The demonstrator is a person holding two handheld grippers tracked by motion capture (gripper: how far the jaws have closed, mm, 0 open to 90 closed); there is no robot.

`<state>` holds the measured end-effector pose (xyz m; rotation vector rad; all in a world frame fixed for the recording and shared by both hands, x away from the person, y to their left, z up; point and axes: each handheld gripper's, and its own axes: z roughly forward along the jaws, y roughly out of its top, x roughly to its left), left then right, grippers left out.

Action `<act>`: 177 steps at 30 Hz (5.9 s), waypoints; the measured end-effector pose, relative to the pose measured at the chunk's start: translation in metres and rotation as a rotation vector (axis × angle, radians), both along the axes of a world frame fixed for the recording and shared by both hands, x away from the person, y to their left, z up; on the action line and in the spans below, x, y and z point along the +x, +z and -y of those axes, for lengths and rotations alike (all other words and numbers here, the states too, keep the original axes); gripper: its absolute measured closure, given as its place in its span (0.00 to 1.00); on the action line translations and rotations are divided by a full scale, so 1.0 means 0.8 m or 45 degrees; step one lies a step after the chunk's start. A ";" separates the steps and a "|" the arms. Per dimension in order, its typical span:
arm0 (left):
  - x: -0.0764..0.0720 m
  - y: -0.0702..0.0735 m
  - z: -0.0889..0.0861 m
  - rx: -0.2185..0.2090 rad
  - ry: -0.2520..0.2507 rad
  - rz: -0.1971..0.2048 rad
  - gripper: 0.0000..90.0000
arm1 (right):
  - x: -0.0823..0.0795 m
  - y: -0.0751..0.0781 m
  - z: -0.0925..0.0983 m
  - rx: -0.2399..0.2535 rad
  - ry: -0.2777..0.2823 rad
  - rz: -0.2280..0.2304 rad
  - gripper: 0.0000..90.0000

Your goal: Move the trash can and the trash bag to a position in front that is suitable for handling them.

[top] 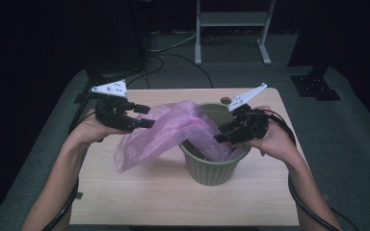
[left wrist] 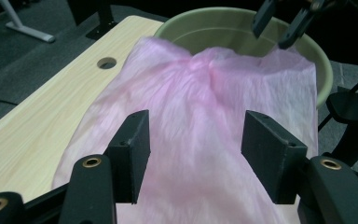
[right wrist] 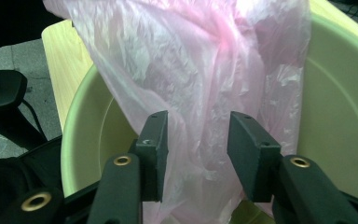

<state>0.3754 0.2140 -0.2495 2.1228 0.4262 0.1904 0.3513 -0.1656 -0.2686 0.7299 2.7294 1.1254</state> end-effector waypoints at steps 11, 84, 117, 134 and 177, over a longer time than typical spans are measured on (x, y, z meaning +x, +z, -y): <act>-0.007 -0.008 -0.033 -0.011 0.047 -0.014 0.45 | 0.013 0.021 -0.027 0.056 0.057 0.032 0.58; 0.000 -0.053 -0.008 -0.146 -0.034 -0.098 0.45 | 0.038 0.019 -0.083 0.058 0.200 0.135 0.59; -0.018 -0.017 0.020 -0.234 -0.192 0.035 0.94 | 0.026 0.009 -0.134 0.095 0.306 0.194 0.61; -0.020 -0.006 0.009 -0.306 -0.121 0.052 0.68 | 0.026 0.013 -0.076 0.184 0.158 0.202 1.00; -0.017 0.003 0.057 -0.203 -0.187 0.050 0.99 | 0.016 0.012 -0.097 0.248 0.233 0.286 0.46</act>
